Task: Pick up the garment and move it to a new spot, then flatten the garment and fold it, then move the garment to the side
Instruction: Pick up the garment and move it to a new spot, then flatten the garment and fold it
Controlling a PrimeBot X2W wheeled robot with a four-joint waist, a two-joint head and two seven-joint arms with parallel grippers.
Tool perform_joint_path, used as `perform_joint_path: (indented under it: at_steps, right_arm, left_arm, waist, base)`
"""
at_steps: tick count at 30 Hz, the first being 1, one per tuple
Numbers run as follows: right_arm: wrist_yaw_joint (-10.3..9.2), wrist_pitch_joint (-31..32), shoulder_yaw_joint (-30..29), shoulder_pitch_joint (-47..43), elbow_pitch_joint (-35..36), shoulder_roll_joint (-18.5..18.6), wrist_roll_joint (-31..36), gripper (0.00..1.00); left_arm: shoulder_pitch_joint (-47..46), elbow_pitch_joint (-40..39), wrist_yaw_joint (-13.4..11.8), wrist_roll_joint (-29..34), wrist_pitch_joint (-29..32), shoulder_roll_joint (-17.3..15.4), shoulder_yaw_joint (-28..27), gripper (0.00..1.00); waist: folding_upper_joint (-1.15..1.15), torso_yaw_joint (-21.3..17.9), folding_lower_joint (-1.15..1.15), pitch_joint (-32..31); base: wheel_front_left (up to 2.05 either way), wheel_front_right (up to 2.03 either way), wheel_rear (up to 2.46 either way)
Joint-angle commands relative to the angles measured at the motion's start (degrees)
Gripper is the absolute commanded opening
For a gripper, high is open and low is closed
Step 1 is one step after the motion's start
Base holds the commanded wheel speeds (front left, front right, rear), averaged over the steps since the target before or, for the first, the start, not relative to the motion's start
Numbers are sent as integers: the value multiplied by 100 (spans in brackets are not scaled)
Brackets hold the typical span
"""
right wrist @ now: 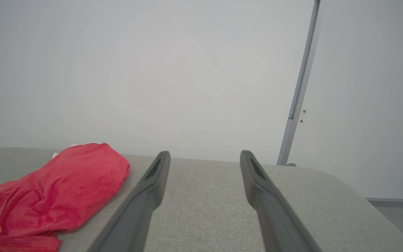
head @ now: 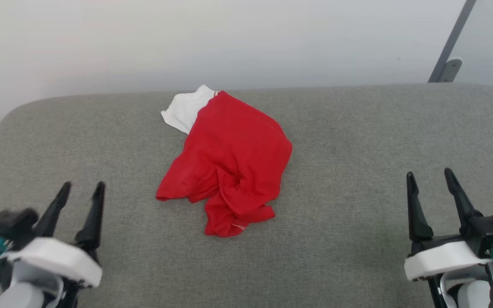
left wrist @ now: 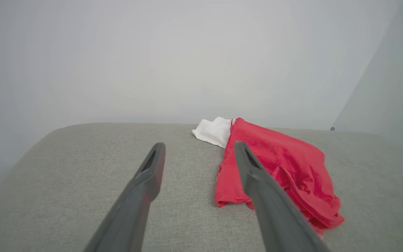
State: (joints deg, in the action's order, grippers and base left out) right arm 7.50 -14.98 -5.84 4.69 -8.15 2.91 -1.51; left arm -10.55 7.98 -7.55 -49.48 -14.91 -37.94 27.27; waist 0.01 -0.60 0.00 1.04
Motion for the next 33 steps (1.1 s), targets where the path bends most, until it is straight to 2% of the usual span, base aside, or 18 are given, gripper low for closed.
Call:
perform_joint_path:
  at_steps: [1, 8, 17, 24, 33]
  right_arm:
    - [-2, -31, -28, -84, -27, -2, 0, 100]
    - [-2, -31, -129, -204, -25, -2, -33, 100]
    - [-2, -31, -197, -297, -35, -3, -102, 100]
    - [-2, -31, -115, -359, -65, -3, -141, 100]
    - [-2, -31, 82, -327, -86, -4, -142, 100]
  left_arm:
    - [239, -76, -20, 127, -34, 63, -219, 100]
    - [1344, -346, 238, 791, -34, 661, -1487, 100]
    - [2036, -323, 891, 1508, -34, 1578, -2507, 100]
    - [2104, -252, 1239, 1986, -36, 1916, -2846, 100]
    - [1915, -177, 1411, 2174, -35, 1989, -2875, 100]
  waist:
    - [-1, 30, 0, -45]
    - [-1, 112, 0, -123]
    - [-1, 235, 0, -161]
    - [-1, 317, 0, -178]
    - [-1, 409, 0, -152]
  base:
    - [0, 0, 0]
    - [0, 0, 0]
    - [0, 0, 0]
    - [0, 0, 0]
    - [0, 0, 0]
